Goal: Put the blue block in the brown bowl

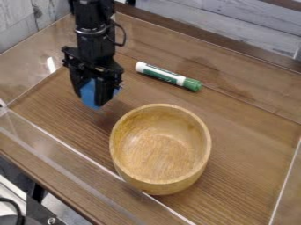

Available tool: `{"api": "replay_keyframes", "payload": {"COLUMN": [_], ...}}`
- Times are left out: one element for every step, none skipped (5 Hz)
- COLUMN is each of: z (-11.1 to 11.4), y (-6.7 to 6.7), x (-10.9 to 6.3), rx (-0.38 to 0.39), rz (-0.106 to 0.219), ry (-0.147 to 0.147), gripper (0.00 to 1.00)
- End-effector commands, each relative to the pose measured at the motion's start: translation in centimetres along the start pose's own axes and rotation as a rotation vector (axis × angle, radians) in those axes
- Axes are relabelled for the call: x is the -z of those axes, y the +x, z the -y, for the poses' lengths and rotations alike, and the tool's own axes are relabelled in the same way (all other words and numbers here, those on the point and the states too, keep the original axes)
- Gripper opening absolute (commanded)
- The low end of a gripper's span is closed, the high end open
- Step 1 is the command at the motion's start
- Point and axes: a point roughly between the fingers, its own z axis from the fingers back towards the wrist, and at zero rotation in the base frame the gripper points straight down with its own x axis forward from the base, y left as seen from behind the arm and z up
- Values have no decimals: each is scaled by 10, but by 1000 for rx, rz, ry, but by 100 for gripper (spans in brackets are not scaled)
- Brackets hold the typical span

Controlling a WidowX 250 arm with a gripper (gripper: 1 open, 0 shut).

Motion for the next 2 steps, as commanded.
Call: {"api": "replay_keyframes", "payload": {"z": [2,10], "y": [7,3], "x": [-26,-30], "rx": [1,0], "rz": [79,81], "ry": [31,26], "gripper": [0,0]}}
